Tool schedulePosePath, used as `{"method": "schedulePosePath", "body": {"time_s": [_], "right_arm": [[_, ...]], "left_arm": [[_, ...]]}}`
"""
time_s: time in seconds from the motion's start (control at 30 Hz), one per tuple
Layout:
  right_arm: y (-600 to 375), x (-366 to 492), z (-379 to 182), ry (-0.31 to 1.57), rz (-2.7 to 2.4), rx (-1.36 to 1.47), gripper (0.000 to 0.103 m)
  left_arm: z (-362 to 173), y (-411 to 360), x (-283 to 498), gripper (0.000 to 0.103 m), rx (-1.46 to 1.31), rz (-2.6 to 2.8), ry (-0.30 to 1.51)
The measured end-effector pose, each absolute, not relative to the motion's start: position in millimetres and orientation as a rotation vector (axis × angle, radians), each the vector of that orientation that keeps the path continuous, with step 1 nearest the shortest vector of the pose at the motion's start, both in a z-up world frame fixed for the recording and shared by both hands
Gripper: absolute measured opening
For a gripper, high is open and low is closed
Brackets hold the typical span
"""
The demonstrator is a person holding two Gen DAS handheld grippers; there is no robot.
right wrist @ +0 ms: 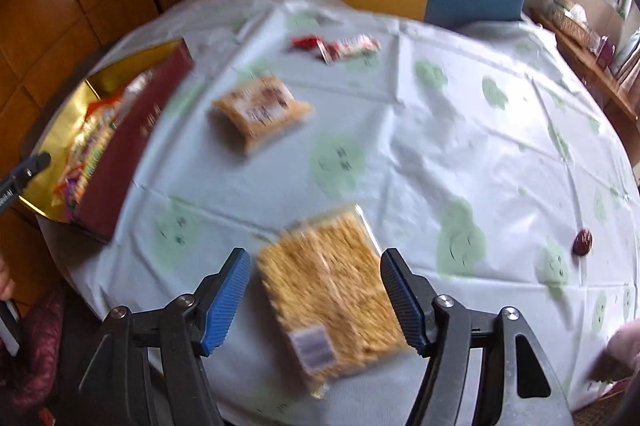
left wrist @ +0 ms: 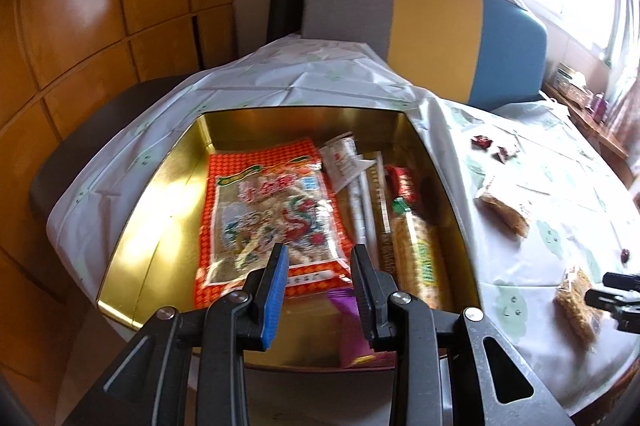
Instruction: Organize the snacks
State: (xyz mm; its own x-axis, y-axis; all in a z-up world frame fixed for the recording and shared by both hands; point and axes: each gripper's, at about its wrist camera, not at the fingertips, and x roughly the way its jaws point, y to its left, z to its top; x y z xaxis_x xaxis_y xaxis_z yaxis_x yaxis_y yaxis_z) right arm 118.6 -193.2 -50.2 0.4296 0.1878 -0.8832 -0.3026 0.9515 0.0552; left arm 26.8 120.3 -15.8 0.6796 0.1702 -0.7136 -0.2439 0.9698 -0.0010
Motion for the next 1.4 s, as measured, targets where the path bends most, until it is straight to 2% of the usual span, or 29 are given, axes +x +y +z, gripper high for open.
{"method": "schedulePosePath", "body": {"time_s": [0.13, 0.27, 0.3, 0.4, 0.47, 0.67, 0.9, 1.13, 1.23, 1.4], "right_arm": [[-199.5, 122.0, -58.5, 1.145, 0.321, -0.138, 0.076], [-193.9, 126.4, -69.2, 1.188, 0.336, -0.195, 0.077], [-192.3, 129.0, -71.5, 1.190, 0.337, -0.214, 0.082], [-190.4, 135.5, -76.7, 1.226, 0.358, -0.239, 0.082], [-188.3, 141.1, -79.3, 1.234, 0.361, -0.243, 0.078], [-202.4, 166.4, -79.5, 1.208, 0.307, -0.174, 0.076], [-231.0, 188.5, -74.7, 1.185, 0.317, -0.017, 0.081], [-249.2, 202.7, -61.2, 1.149, 0.290, 0.191, 0.082], [-256.2, 203.2, -65.6, 1.188, 0.273, 0.259, 0.082], [-258.3, 201.6, -60.9, 1.163, 0.239, 0.267, 0.082]], "left_arm": [[-10.0, 108.0, 32.8, 0.033, -0.073, 0.199, 0.782], [-4.6, 93.3, 41.6, 0.033, -0.047, 0.160, 0.776], [-3.3, 89.7, 44.4, 0.033, -0.043, 0.149, 0.777], [0.4, 78.9, 53.0, 0.033, -0.027, 0.121, 0.776], [1.8, 71.5, 58.7, 0.033, -0.013, 0.107, 0.779], [3.5, 47.9, 81.9, 0.036, 0.022, 0.049, 0.817], [4.3, 23.8, 128.6, 0.037, 0.029, -0.021, 0.918], [2.4, -0.5, 189.7, 0.037, 0.013, -0.068, 0.995], [0.1, -10.4, 218.0, 0.036, 0.026, -0.086, 1.007], [-12.0, -26.1, 264.4, 0.026, 0.049, -0.113, 1.038]]}}
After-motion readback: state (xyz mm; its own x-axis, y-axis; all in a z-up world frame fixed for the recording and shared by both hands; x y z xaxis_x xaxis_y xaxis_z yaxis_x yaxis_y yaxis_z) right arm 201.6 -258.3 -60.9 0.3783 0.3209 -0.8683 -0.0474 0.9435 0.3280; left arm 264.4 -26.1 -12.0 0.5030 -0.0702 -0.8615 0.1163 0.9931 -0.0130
